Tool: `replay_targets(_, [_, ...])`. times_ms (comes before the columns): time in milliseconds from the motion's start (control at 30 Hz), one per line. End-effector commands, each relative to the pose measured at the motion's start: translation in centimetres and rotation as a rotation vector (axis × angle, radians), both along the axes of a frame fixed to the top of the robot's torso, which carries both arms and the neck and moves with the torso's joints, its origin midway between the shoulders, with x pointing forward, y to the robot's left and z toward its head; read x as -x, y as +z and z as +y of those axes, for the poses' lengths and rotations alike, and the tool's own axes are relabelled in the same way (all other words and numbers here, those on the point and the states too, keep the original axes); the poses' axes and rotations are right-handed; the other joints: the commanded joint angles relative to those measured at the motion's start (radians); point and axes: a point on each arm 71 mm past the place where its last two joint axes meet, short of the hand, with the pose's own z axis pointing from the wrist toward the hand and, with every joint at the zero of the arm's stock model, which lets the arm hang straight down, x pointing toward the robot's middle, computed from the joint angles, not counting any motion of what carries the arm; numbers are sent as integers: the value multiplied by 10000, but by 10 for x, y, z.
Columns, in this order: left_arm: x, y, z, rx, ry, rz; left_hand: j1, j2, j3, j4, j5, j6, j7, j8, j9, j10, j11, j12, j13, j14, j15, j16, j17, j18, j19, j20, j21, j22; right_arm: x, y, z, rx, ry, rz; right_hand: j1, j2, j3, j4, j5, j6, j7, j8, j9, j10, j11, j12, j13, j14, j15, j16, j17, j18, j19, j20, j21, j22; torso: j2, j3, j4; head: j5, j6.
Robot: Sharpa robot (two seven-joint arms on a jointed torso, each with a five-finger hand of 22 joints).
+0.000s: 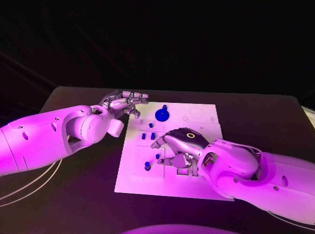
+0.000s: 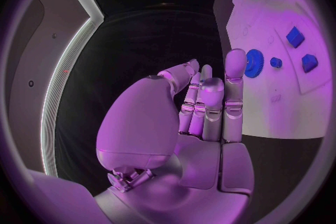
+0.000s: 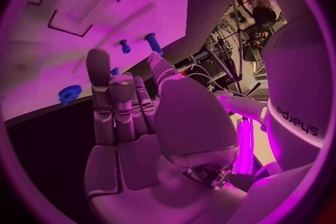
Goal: Assemble the parts on the task board
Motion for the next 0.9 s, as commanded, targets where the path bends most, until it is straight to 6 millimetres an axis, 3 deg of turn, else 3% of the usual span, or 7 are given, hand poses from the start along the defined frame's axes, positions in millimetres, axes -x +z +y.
replay_targets(33, [1, 1, -1, 53, -163, -68, 25, 45, -47, -27, -27, -98, -1, 42, -10, -88, 15, 54, 8, -62, 16, 5, -13, 190, -15, 42, -36, -13, -4, 13, -23, -1422, -923, 775, 63, 115, 136, 0, 88, 390, 26, 141, 47, 1027, -134, 571, 133, 306, -128, 773, 850, -148, 511, -50, 797, 1141, -11, 0, -6, -114, 70])
replay_targets(133, [1, 1, 1, 40, -121, -79, 25, 45, -47, -27, -27, -98, -1, 42, -10, -88, 15, 54, 8, -62, 16, 5, -13, 190, -15, 42, -36, -13, -11, 19, -61, -1406, -2287, 1597, -120, 45, 110, 135, 279, 766, -56, 286, 82, 2818, -416, 1515, 536, 690, -318, 2084, 2372, -467, 1255, -197, 2193, 3177, -27, -29, -60, -268, 147])
replay_targets(267, [1, 1, 1, 46, -105, -107, 25, 45, -47, -27, -27, -98, -1, 42, -10, -88, 15, 54, 8, -62, 16, 5, -13, 190, -15, 42, -36, -13, -12, 20, -102, -1007, -3791, 2253, -698, -220, -285, 489, 686, 1062, -352, 522, 126, 3793, -711, 2925, 1551, 849, -570, 2844, 3198, -661, 1643, -463, 3047, 4354, -55, -61, -134, -503, 240])
replay_targets(433, [2, 1, 1, 46, -79, -134, 34, 53, -47, -35, -25, -103, 0, 49, -9, -94, 15, 65, 10, -65, 17, 9, -16, 191, -15, 44, -39, -15, -7, 12, -140, -253, -5188, 2760, -1099, -217, -962, 986, 1331, 1172, -473, 1043, 238, 4489, -857, 8088, 7823, 927, -642, 3904, 4460, -826, 1815, -597, 3851, 5506, -86, -64, -287, -582, 282])
replay_targets(533, [2, 1, 2, 46, -67, -146, 35, 54, -46, -36, -25, -103, 0, 49, -9, -94, 15, 66, 10, -65, 17, 10, -16, 191, -15, 44, -39, -16, -3, 6, -151, 287, -5646, 2871, -1205, -149, -1256, 1196, 1515, 1125, -509, 1260, 325, 4552, -855, 8980, 9035, 934, -653, 4135, 4753, -863, 1823, -581, 4005, 5726, -109, -66, -342, -584, 296])
replay_targets(667, [2, 1, 2, 46, -58, -156, 35, 54, -46, -36, -25, -103, 0, 49, -9, -94, 15, 66, 10, -65, 17, 10, -16, 191, -15, 44, -39, -16, -1, 0, -158, 1071, -5953, 2825, -1713, -198, -1770, 1768, 2448, 1011, -535, 1501, 426, 4477, -832, 9356, 9608, 925, -657, 4254, 4896, -874, 1798, -565, 4091, 5839, -134, -66, -393, -570, 299])
replay_targets(900, [3, 0, 2, 33, -64, -130, 35, 54, -46, -36, -25, -103, 0, 49, -9, -94, 15, 66, 10, -65, 17, 10, -16, 191, -15, 44, -39, -16, 3, -8, -156, 1670, -5997, 2757, -1660, -207, -2149, 2133, 2454, 775, -506, 1745, 536, 4418, -810, 9505, 9957, 919, -643, 4328, 4984, -874, 1760, -557, 4139, 5895, -133, -69, -362, -567, 266])
